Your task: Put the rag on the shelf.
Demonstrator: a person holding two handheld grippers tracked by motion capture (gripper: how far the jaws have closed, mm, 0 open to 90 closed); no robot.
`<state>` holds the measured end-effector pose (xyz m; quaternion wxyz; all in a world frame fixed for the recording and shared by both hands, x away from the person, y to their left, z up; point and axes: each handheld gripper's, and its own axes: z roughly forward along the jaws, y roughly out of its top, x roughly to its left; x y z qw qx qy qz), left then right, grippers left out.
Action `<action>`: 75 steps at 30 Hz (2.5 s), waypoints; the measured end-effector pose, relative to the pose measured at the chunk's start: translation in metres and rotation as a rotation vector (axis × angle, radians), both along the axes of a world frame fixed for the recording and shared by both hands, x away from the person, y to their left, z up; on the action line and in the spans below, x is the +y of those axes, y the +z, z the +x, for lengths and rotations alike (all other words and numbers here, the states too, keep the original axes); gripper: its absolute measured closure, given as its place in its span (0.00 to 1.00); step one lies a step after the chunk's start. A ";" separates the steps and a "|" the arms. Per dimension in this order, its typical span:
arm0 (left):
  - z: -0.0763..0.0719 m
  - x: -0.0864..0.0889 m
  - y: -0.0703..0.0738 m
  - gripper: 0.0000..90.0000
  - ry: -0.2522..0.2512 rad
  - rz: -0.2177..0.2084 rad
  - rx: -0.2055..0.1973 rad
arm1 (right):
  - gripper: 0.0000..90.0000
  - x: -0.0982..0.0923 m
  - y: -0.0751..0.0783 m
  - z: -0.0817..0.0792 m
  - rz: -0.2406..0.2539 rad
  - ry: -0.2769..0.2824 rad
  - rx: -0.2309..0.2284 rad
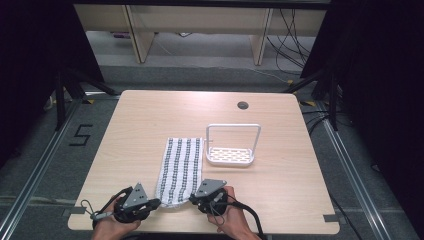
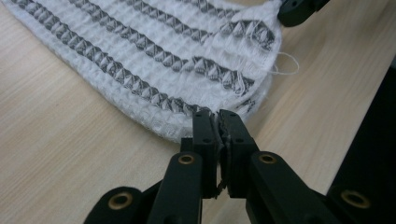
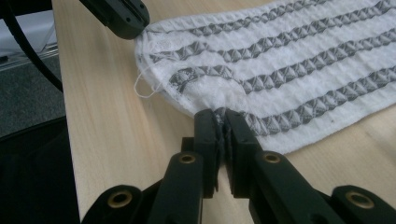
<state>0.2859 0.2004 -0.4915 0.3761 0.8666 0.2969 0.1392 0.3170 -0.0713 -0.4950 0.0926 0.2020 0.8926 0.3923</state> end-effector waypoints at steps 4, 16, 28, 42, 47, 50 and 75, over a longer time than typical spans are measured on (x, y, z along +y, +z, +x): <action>0.002 0.004 0.007 0.95 -0.001 -0.003 -0.007 | 0.95 0.000 0.006 0.002 0.025 -0.001 0.006; 0.015 0.004 0.053 0.95 0.003 -0.145 -0.030 | 0.95 -0.001 0.043 0.017 0.102 -0.011 -0.042; 0.032 -0.003 0.138 0.95 -0.044 -0.213 -0.059 | 0.95 -0.013 0.124 0.028 0.234 -0.011 -0.121; 0.028 -0.020 0.196 0.95 -0.120 -0.271 -0.070 | 0.96 -0.043 0.180 0.013 0.310 -0.014 -0.160; 0.032 -0.036 0.202 0.95 -0.157 -0.278 -0.058 | 0.96 -0.057 0.183 0.008 0.324 -0.033 -0.159; 0.037 -0.048 0.206 0.95 -0.175 -0.277 -0.058 | 0.96 -0.072 0.188 0.006 0.326 -0.064 -0.188; 0.092 -0.117 0.241 0.95 -0.188 -0.297 -0.107 | 0.96 -0.133 0.209 0.027 0.382 -0.241 -0.232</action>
